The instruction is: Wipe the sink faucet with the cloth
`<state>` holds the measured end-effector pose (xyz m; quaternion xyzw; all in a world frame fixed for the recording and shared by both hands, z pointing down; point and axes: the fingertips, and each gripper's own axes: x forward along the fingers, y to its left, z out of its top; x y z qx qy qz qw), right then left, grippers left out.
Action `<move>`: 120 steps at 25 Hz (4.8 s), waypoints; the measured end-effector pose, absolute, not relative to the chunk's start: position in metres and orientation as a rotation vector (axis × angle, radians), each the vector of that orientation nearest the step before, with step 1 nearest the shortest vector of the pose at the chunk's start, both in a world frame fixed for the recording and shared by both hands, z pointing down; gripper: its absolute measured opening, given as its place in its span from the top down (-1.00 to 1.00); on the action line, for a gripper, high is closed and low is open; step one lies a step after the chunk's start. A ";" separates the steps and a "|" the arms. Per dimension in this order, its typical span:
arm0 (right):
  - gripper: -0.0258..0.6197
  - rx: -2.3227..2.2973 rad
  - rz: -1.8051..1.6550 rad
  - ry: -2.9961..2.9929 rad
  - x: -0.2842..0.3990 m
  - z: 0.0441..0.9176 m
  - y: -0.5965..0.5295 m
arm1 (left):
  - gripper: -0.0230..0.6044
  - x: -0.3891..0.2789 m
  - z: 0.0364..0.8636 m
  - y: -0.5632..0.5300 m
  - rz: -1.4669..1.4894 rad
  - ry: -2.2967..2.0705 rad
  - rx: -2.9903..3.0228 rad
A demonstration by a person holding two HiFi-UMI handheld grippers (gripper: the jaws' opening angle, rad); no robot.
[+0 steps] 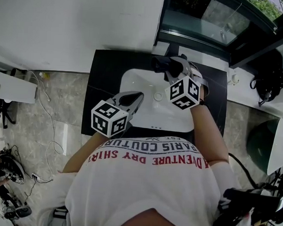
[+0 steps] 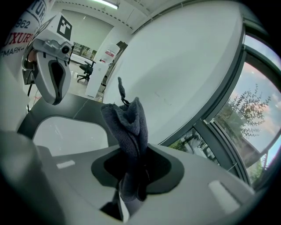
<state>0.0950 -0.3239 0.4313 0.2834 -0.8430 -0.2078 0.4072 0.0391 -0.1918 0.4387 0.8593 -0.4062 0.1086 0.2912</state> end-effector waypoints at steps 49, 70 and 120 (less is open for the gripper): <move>0.67 0.619 -0.720 -1.741 0.149 0.502 -0.305 | 0.92 0.043 0.445 -0.187 0.307 -1.045 2.293; 0.66 0.653 -0.687 -1.726 0.151 0.494 -0.325 | 0.92 0.039 0.444 -0.185 0.295 -1.068 2.278; 0.66 0.807 -0.704 -1.924 0.156 0.460 -0.273 | 0.93 0.043 0.454 -0.199 0.318 -1.031 2.270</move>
